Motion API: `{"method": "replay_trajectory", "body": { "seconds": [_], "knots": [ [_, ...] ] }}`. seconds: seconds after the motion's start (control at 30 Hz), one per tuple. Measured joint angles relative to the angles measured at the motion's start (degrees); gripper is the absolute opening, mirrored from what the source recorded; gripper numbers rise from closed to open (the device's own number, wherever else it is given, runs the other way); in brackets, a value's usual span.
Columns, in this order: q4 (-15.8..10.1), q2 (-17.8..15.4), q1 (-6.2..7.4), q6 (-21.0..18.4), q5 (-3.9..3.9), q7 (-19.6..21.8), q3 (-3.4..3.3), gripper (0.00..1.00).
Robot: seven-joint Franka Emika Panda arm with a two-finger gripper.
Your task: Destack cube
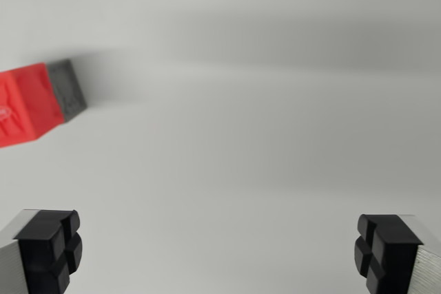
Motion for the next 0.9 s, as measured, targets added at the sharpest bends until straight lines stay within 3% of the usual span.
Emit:
{"method": "replay_trajectory", "body": {
  "seconds": [0.9],
  "knots": [
    [-1.75,5.69,5.54,7.55,-0.01,2.34,3.16,1.00]
  ]
}}
